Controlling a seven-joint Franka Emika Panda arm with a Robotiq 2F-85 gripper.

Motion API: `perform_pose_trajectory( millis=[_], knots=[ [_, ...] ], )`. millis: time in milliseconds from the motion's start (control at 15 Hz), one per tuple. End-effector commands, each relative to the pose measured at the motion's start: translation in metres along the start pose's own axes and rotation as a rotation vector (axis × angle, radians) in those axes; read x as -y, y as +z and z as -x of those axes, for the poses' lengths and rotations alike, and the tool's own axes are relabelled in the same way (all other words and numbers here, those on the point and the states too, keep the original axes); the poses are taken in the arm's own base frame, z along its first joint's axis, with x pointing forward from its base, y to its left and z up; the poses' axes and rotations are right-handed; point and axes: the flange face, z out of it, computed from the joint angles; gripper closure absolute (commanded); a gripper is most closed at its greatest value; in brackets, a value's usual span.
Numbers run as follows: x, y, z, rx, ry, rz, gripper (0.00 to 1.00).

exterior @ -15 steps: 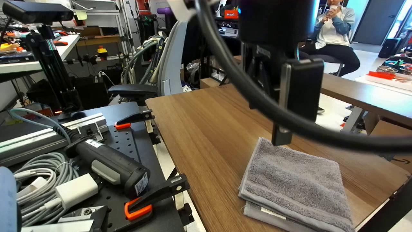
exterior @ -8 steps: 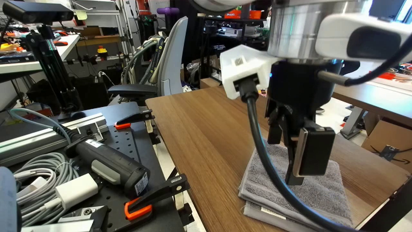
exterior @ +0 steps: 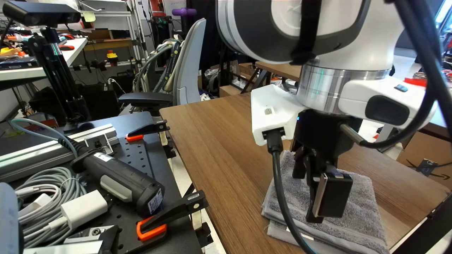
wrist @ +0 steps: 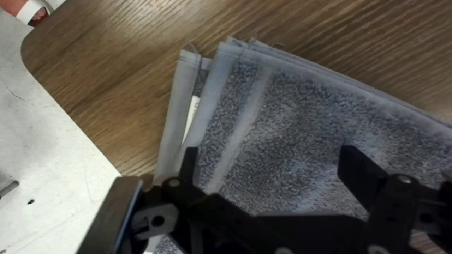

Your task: Move the grey towel to the left

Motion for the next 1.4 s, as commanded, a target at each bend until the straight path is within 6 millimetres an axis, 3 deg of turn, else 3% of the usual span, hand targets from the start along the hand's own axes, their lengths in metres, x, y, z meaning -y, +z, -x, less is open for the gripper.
perform_pose_trajectory(
  millis=[0,200,933,1133,1333],
  knots=[
    [0.023,0.014,-0.006,0.026,-0.002,0.003,0.0],
    [0.048,0.021,-0.001,0.032,-0.028,0.007,0.0],
    [0.21,0.012,0.031,0.035,-0.142,-0.03,0.0],
    [0.238,0.009,0.034,0.027,-0.156,-0.038,0.0],
    [0.25,0.0,0.031,0.016,-0.159,-0.044,0.0]
  ],
)
